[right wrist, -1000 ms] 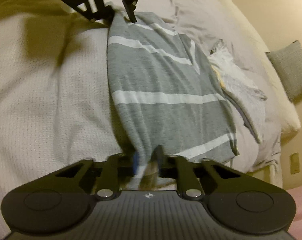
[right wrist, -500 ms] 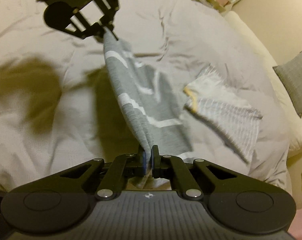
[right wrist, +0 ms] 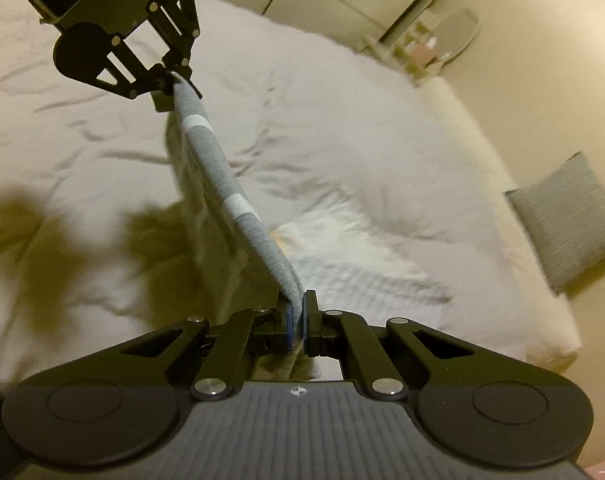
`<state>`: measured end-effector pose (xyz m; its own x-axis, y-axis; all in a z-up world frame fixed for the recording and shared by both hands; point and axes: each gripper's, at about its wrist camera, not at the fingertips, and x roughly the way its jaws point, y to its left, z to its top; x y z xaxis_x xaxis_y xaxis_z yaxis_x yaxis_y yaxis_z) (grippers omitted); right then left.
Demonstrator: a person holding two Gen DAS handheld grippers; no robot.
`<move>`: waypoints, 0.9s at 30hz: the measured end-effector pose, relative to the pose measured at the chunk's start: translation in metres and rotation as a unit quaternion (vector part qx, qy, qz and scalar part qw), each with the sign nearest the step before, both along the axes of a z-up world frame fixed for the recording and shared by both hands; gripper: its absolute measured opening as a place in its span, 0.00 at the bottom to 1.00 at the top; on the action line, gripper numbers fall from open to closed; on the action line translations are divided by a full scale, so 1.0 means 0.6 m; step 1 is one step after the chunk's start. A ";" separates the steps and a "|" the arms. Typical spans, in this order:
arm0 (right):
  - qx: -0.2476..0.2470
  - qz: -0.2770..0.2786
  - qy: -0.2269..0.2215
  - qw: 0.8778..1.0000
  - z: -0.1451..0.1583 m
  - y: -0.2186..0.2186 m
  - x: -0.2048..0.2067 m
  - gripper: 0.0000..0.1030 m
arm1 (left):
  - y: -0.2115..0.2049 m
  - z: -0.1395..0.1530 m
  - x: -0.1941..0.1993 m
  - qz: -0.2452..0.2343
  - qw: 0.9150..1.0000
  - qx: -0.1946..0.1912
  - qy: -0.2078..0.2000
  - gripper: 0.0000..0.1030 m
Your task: Fold clothes
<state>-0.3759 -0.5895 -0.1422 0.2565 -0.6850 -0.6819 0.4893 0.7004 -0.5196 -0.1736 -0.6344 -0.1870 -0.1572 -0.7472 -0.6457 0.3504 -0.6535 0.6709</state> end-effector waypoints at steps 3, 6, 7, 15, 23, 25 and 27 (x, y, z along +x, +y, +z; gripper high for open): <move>-0.023 -0.005 0.000 1.000 0.021 -0.050 -0.021 0.02 | -0.042 0.030 -0.025 0.017 1.000 -0.011 0.018 0.02; -0.041 -0.008 -0.002 0.999 0.040 -0.129 -0.047 0.02 | -0.104 0.063 -0.059 0.028 0.999 -0.031 0.030 0.02; -0.050 -0.005 -0.002 0.999 0.046 -0.159 -0.056 0.02 | -0.128 0.074 -0.071 0.034 0.998 -0.038 0.035 0.02; -0.110 0.055 -0.011 0.992 0.079 -0.415 -0.129 0.02 | -0.328 0.145 -0.162 0.109 0.988 -0.097 0.054 0.02; -0.124 0.101 -0.013 0.987 0.005 -0.525 -0.198 0.02 | -0.370 0.071 -0.238 0.164 0.982 -0.076 0.064 0.02; -0.086 0.098 0.004 0.992 -0.094 -0.524 -0.213 0.02 | -0.362 -0.011 -0.260 0.165 0.984 -0.038 0.062 0.02; -0.054 0.102 0.030 0.993 -0.201 -0.517 -0.227 0.02 | -0.343 -0.116 -0.279 0.161 0.986 -0.002 0.053 0.02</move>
<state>-0.5120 -0.8996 -0.2628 0.3586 -0.6934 -0.6250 0.3088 0.7199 -0.6216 -0.3411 -0.8401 -0.2565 0.0218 -0.7716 -0.6357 0.6068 -0.4951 0.6218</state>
